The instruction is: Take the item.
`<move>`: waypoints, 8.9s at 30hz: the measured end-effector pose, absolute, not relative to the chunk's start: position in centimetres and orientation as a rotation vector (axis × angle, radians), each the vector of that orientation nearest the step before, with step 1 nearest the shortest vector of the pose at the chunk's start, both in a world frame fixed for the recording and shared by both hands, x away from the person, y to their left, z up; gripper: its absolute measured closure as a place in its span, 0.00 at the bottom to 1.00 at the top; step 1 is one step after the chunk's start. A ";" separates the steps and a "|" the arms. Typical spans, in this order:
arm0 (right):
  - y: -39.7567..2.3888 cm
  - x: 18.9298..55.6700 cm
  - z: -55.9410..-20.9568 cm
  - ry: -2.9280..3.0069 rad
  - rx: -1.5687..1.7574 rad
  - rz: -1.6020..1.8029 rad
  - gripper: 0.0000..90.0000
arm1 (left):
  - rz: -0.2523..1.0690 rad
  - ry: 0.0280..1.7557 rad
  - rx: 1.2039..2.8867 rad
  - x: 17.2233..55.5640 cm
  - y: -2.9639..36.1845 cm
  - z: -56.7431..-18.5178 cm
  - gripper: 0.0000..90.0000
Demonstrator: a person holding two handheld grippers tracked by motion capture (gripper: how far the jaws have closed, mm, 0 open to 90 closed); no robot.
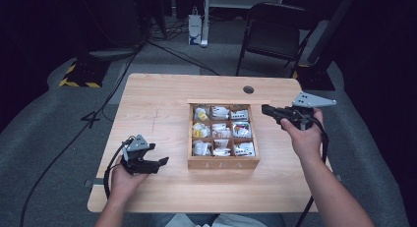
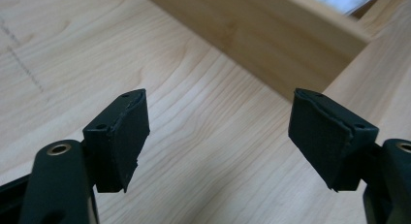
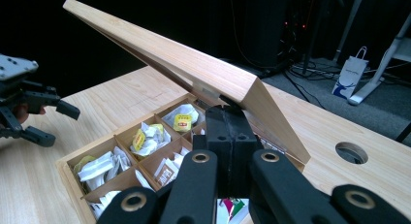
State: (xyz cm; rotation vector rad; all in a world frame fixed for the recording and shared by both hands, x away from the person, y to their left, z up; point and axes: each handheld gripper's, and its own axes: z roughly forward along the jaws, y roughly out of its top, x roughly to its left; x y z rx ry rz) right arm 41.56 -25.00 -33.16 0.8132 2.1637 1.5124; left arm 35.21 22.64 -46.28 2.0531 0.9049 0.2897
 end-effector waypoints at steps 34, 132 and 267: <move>-25.2 41.6 -32.8 2.168 0.817 1.519 1.00 | 0.228 0.642 2.046 35.6 15.2 -40.5 0.31; -25.2 41.8 -32.5 2.205 0.822 1.527 1.00 | 0.237 0.503 2.164 38.1 7.1 -38.7 1.00; -25.1 41.6 -32.4 2.230 0.838 1.503 1.00 | 0.347 1.011 1.975 37.1 28.9 -45.1 1.00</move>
